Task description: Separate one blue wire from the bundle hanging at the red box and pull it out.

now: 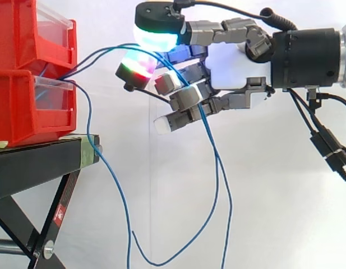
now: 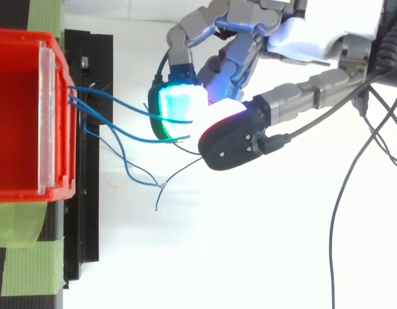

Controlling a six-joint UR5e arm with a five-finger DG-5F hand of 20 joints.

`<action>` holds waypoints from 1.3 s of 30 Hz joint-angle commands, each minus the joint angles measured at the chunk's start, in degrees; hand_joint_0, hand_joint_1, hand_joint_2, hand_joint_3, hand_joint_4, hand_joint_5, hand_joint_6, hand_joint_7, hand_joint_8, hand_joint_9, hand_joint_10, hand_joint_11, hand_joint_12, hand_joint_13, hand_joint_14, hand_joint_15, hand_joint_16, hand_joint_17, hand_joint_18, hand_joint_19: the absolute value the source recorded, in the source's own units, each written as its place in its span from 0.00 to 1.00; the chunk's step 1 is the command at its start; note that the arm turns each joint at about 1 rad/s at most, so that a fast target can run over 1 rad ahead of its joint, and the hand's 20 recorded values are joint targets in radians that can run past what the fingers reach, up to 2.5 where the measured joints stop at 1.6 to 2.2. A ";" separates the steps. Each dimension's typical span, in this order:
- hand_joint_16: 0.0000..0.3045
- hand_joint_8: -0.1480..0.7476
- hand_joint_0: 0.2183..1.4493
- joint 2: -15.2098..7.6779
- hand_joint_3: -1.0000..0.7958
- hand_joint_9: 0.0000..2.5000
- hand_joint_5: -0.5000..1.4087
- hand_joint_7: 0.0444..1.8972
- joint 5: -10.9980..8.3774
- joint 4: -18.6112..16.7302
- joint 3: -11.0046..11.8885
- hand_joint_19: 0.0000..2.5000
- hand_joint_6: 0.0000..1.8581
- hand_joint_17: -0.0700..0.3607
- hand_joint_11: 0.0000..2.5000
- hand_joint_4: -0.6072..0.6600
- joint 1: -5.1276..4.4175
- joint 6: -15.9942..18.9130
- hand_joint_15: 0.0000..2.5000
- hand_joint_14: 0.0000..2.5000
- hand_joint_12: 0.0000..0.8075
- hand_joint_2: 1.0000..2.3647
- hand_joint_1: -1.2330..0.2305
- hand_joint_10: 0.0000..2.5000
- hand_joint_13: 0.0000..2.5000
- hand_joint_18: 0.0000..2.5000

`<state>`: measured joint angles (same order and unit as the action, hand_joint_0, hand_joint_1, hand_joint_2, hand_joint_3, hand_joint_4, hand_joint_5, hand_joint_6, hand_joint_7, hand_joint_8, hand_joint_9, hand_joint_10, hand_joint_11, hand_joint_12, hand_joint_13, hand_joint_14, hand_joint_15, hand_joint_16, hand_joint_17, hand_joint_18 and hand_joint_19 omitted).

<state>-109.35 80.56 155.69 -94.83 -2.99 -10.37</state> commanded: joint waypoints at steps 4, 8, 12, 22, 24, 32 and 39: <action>0.18 0.58 0.31 0.01 0.53 0.45 0.17 0.53 0.03 -0.03 0.00 0.19 0.49 0.44 0.45 0.58 0.00 0.00 0.47 0.01 0.55 0.02 0.25 0.01 0.52 0.30; 0.19 0.60 0.32 0.01 0.55 0.45 0.17 0.51 0.03 -0.03 0.00 0.19 0.49 0.47 0.45 0.61 0.00 0.00 0.46 0.01 0.58 0.02 0.25 0.01 0.53 0.31; 0.20 0.61 0.33 -0.08 0.56 0.44 0.16 0.48 0.03 -0.03 0.00 0.18 0.50 0.48 0.45 0.63 0.00 -0.09 0.46 0.01 0.60 0.01 0.26 0.01 0.53 0.32; 0.19 0.59 0.34 0.01 0.55 0.42 0.15 0.47 0.03 -0.03 0.00 0.19 0.50 0.47 0.46 0.66 -0.09 0.00 0.46 0.01 0.58 0.01 0.24 0.01 0.51 0.31; 0.19 0.58 0.35 0.01 0.55 0.42 0.15 0.47 0.03 -0.12 0.00 0.19 0.50 0.46 0.46 0.65 -0.09 -0.09 0.46 0.01 0.57 0.02 0.24 0.01 0.51 0.31; 0.19 0.55 0.34 -0.08 0.51 0.38 0.14 0.47 0.12 -0.12 0.00 0.19 0.49 0.46 0.45 0.66 -0.09 0.00 0.46 0.01 0.55 0.02 0.22 0.01 0.48 0.29; 0.19 0.55 0.34 0.01 0.50 0.36 0.14 0.47 0.12 -0.12 0.00 0.18 0.49 0.46 0.44 0.66 0.00 0.00 0.46 0.01 0.55 0.02 0.21 0.01 0.47 0.28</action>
<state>-109.36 80.68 155.57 -94.83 -3.00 -10.37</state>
